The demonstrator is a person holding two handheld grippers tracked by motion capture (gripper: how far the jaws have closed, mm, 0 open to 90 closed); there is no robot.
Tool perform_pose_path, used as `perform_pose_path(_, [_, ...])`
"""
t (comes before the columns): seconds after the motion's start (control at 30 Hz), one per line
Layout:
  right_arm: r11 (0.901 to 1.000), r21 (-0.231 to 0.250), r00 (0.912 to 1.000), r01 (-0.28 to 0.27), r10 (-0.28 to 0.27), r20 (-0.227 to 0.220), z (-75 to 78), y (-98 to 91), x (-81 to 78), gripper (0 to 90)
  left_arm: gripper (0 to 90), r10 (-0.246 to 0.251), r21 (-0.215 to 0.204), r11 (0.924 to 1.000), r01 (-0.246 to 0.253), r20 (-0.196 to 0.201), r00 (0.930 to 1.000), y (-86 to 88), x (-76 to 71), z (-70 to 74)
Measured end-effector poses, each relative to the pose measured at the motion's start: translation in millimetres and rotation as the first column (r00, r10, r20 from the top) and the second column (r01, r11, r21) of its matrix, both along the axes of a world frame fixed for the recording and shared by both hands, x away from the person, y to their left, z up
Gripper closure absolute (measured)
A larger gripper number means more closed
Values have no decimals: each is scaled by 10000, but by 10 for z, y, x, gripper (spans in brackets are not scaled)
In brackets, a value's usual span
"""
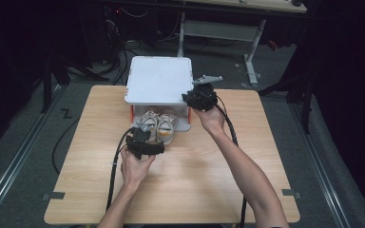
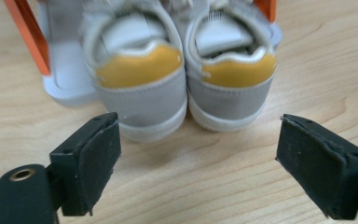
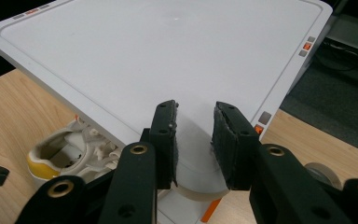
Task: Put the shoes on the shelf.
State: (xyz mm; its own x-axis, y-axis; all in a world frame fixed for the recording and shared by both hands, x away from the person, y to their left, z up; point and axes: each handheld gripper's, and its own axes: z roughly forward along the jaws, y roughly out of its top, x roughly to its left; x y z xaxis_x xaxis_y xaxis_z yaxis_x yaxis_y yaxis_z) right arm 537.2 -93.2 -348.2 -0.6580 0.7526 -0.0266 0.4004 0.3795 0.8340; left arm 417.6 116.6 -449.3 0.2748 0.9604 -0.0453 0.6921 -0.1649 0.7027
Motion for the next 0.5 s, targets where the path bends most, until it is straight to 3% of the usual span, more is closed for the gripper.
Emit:
perform_pose_path(0.2, [10000,-20,10000,20,-20,-7,2,-3,-3,690,85,503,199,9986,-493,-532,9973,-66,120,-93])
perform_pose_path(0.37, [10000,-62,10000,57,-57,0,4,5,-6,689,104,743,9,9972,-743,-524,9959,-76,172,-126])
perform_pose_path(0.5, [10000,-73,10000,55,-55,1,4,6,-6,689,105,836,233,9963,-823,-600,9947,-106,200,-120])
